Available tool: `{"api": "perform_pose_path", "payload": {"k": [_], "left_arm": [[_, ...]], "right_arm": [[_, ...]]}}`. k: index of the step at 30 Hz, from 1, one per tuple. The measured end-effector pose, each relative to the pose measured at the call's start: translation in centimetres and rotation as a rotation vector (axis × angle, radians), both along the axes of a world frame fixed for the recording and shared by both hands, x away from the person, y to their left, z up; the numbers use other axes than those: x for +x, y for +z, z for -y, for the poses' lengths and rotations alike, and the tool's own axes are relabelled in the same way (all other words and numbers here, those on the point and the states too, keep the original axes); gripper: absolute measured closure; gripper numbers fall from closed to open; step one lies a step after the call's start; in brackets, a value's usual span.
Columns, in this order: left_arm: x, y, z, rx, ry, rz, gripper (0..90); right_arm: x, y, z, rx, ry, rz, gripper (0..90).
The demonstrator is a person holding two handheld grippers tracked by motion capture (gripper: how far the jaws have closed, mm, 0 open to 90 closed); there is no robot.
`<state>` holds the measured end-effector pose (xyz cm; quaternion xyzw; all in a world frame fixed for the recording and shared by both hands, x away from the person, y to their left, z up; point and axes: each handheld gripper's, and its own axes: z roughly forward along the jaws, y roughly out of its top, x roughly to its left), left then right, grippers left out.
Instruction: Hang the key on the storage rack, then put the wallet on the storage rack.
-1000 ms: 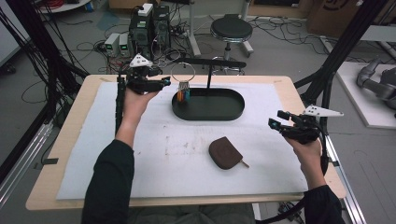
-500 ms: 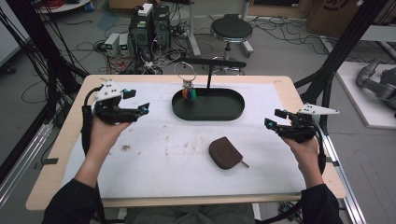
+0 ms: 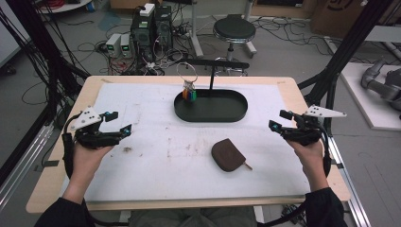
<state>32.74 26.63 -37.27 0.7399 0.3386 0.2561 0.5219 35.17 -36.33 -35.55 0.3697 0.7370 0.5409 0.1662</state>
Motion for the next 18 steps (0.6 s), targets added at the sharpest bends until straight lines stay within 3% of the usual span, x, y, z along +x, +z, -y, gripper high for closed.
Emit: {"api": "perform_pose_path", "payload": {"k": [3,6,18], "left_arm": [[0.0,-0.53,-0.01,0.008,0.017,-0.008,26.7],[0.04,-0.91,0.44,0.049,0.046,-0.017,26.7],[-0.04,-1.16,0.43,0.042,0.041,-0.018,26.7]], "right_arm": [[0.15,-0.09,-0.17,-0.009,0.006,0.001,21.9],[0.18,-0.09,-0.4,-0.019,0.014,0.012,21.9],[-0.03,0.03,-0.37,-0.015,0.015,0.02,21.8]]}}
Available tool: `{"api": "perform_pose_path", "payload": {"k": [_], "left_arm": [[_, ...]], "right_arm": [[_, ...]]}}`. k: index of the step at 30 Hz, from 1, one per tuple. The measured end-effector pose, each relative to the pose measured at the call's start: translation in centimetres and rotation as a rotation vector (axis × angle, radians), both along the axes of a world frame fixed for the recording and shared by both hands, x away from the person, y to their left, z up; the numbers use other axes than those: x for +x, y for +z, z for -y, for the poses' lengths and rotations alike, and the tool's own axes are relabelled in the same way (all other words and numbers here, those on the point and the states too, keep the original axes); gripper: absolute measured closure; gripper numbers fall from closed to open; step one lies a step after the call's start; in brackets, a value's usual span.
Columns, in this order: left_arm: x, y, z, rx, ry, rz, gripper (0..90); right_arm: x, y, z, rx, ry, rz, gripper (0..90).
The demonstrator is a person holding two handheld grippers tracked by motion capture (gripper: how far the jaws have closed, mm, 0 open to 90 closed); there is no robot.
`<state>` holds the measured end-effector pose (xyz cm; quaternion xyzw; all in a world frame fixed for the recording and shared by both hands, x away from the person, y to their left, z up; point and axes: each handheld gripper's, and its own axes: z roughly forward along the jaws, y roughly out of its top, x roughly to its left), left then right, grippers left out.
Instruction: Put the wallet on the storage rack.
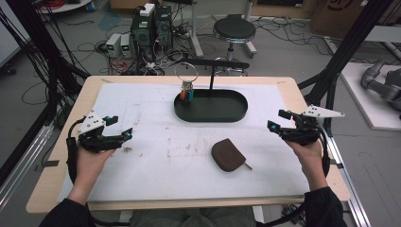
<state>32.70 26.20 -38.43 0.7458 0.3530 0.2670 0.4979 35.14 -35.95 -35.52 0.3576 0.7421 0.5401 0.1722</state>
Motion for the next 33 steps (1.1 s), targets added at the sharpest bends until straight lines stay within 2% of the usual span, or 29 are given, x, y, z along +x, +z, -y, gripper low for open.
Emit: {"api": "perform_pose_path", "payload": {"k": [7,11,16,21,27,31,32,33], "left_arm": [[0.1,-0.2,-0.3,-0.016,-0.008,-0.006,26.7],[0.2,-0.4,-0.5,-0.023,0.003,-0.018,26.7],[-0.3,-0.4,-0.6,-0.022,0.006,-0.012,26.7],[-0.4,-0.6,-0.6,-0.021,0.007,-0.018,26.7],[-0.6,-0.6,-0.6,-0.018,0.013,-0.021,26.8],[-0.5,-0.7,-0.5,-0.019,0.009,-0.022,26.8],[-0.4,-0.7,-0.4,-0.017,0.007,-0.023,26.9],[-0.3,-0.7,-0.3,-0.015,0.006,-0.025,26.9]], "right_arm": [[0.0,0.0,0.0,-0.006,-0.004,-0.007,22.0],[-0.1,-0.1,-0.6,-0.026,0.007,-0.006,23.8],[-0.5,0.0,-1.5,-0.042,0.027,-0.003,25.7],[-1.6,-0.7,-2.6,-0.066,0.066,-0.009,33.5],[-2.5,-2.2,-4.2,-0.09,0.094,-0.07,36.6],[-3.1,-3.7,-5.3,-0.127,0.126,-0.119,39.9],[-3.3,-4.5,-5.7,-0.148,0.136,-0.157,40.6],[-3.3,-4.5,-5.7,-0.148,0.136,-0.157,40.6]]}}
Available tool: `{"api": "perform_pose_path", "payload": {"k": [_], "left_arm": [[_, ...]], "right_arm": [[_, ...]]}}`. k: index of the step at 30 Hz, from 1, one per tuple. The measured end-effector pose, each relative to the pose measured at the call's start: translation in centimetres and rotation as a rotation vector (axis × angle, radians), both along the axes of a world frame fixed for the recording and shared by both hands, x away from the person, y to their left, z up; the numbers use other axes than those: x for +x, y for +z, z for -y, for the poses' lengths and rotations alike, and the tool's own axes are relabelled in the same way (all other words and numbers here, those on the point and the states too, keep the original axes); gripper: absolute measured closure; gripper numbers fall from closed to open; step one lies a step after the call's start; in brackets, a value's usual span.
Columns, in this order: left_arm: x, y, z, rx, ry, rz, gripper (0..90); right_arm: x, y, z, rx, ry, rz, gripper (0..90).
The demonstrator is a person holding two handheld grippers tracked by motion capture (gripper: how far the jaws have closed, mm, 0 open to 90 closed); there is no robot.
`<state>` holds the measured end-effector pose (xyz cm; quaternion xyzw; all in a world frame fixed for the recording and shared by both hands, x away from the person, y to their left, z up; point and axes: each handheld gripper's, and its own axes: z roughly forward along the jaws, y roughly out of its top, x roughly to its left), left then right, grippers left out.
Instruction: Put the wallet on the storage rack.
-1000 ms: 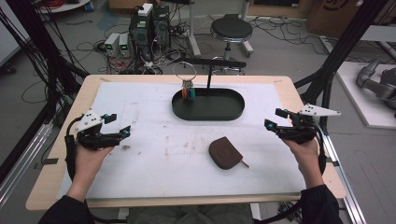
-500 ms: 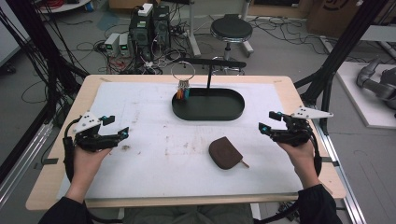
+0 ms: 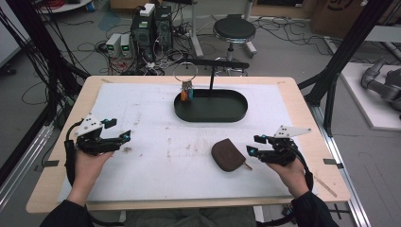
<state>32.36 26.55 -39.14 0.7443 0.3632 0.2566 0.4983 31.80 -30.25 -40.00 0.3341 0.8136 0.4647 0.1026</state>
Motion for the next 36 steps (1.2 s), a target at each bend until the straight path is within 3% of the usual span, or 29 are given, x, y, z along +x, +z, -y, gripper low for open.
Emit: {"api": "perform_pose_path", "payload": {"k": [7,13,16,19,21,22,23,24,25,30,31,32,36], "left_arm": [[0.8,-0.1,0.9,0.003,-0.027,-0.004,26.9],[1.0,-0.2,1.6,0.006,-0.043,-0.01,27.0],[1.0,-0.2,1.7,0.007,-0.048,-0.009,27.1],[1.0,-0.1,1.6,0.004,-0.045,-0.006,27.0],[1.0,-0.2,1.6,0.01,-0.045,-0.007,27.1],[1.0,-0.2,1.6,0.008,-0.042,-0.008,27.1],[1.0,-0.2,1.6,0.007,-0.041,-0.009,27.1],[0.9,-0.2,1.6,0.008,-0.043,-0.009,27.1],[0.9,-0.2,1.6,0.008,-0.043,-0.008,27.1],[0.7,-0.1,1.7,0.008,-0.046,-0.006,27.1],[0.7,-0.1,1.7,0.009,-0.048,-0.007,27.1],[0.7,-0.1,1.7,0.004,-0.052,-0.008,27.1],[0.8,-0.1,1.7,-0.012,-0.062,-0.013,27.1]], "right_arm": [[-0.2,-1.8,-0.7,-0.049,-0.006,-0.074,42.0],[0.3,-2.8,-1.6,-0.06,0.02,-0.138,40.7],[0.9,-3.5,-2.0,-0.072,-0.001,-0.208,36.9],[1.5,-4.2,-2.0,-0.031,-0.032,-0.303,30.5],[1.5,-4.2,-2.0,-0.033,-0.031,-0.302,30.9],[1.5,-4.2,-2.1,-0.035,-0.032,-0.307,34.3],[1.6,-4.2,-2.0,-0.031,-0.012,-0.31,48.3],[1.5,-4.1,-2.0,-0.003,0.048,-0.326,56.6],[1.4,-4.0,-2.1,-0.017,0.049,-0.304,57.9],[1.4,-3.7,-2.1,-0.024,0.06,-0.295,66.4],[1.2,-3.1,-2.0,-0.003,0.068,-0.255,72.9],[1.2,-3.1,-2.0,-0.003,0.068,-0.255,72.9],[0.5,-1.4,-2.9,-0.024,0.1,-0.129,76.3]]}}
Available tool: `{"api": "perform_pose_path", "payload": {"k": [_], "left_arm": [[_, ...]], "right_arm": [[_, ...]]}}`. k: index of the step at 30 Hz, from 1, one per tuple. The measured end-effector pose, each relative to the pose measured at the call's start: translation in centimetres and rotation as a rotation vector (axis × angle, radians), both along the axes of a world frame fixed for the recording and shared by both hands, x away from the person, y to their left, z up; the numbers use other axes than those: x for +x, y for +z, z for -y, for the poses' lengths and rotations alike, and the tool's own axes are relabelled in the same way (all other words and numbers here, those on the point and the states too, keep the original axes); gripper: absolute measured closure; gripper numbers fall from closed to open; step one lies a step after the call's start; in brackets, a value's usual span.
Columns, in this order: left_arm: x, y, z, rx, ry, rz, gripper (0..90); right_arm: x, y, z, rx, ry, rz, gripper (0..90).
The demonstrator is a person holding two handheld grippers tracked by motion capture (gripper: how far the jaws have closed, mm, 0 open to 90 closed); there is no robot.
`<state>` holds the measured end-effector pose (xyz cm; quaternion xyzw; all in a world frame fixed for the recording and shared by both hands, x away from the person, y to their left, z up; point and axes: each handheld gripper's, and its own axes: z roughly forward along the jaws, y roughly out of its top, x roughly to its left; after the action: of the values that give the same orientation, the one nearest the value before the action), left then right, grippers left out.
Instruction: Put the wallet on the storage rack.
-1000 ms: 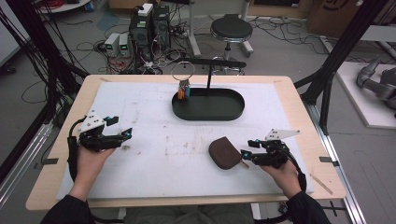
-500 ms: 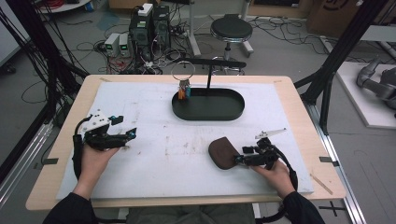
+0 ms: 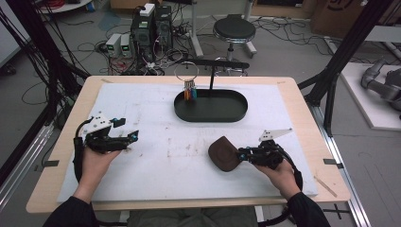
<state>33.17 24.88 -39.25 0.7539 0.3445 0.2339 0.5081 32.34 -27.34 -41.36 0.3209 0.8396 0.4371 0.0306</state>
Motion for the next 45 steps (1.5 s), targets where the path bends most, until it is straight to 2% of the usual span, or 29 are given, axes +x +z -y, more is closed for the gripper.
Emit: {"api": "perform_pose_path", "payload": {"k": [2,7,9,11,12,13,17,21,23,25,28,30,34,36,37,40,42,45], "left_arm": [[0.0,0.1,0.0,-0.008,-0.004,0.005,27.1],[-0.1,0.5,0.4,-0.041,-0.03,0.009,27.1],[-0.1,0.5,0.7,-0.049,-0.042,0.008,27.1],[-0.1,0.6,1.1,-0.048,-0.053,0.01,27.1],[-0.2,0.6,1.4,-0.042,-0.063,0.011,27.1],[-0.2,0.7,1.6,-0.043,-0.069,0.014,27.1],[-0.2,0.8,2.5,-0.051,-0.106,0.011,27.1],[-0.1,0.8,3.3,-0.06,-0.152,0.003,27.1],[0.0,0.8,3.6,-0.069,-0.169,-0.003,27.1],[0.1,0.8,3.8,-0.104,-0.191,-0.016,27.1],[0.4,0.6,4.6,-0.158,-0.267,-0.059,27.1],[0.5,0.5,5.5,-0.165,-0.31,-0.066,27.1],[1.0,0.5,8.1,-0.139,-0.404,-0.091,27.1],[1.3,0.5,9.2,-0.139,-0.45,-0.109,27.0],[1.5,0.5,10.0,-0.124,-0.478,-0.118,27.1],[1.9,0.0,11.5,-0.125,-0.535,-0.138,27.1],[2.3,-0.3,13.0,-0.088,-0.585,-0.167,27.3],[2.5,-0.6,14.8,-0.065,-0.622,-0.165,27.4]], "right_arm": [[-0.1,0.8,-0.6,-0.005,0.024,0.061,77.1],[-0.5,2.4,-2.3,-0.026,0.082,0.18,78.2],[-0.6,2.6,-3.0,-0.052,0.118,0.21,78.2],[-0.8,2.7,-3.4,-0.053,0.133,0.214,77.9],[-0.8,2.7,-3.6,-0.055,0.158,0.217,77.7],[-1.1,2.8,-3.8,-0.064,0.169,0.232,77.4],[-1.6,3.1,-4.1,-0.078,0.196,0.264,76.6],[-2.0,3.2,-4.5,-0.072,0.246,0.283,74.5],[-2.1,3.3,-4.6,-0.061,0.259,0.274,73.2],[-2.3,3.3,-4.6,-0.055,0.266,0.275,72.4],[-2.4,3.3,-4.7,-0.054,0.27,0.277,72.3],[-2.6,3.3,-4.7,-0.056,0.278,0.281,72.3],[-2.6,3.4,-4.8,-0.053,0.289,0.289,72.1],[-2.6,3.4,-4.8,-0.053,0.292,0.286,71.6],[-2.6,3.4,-4.8,-0.054,0.296,0.287,71.4],[-2.7,3.4,-4.8,-0.052,0.309,0.288,71.2],[-2.8,3.4,-4.8,-0.054,0.316,0.289,71.1],[-2.8,3.5,-4.8,-0.058,0.318,0.289,70.9]]}}
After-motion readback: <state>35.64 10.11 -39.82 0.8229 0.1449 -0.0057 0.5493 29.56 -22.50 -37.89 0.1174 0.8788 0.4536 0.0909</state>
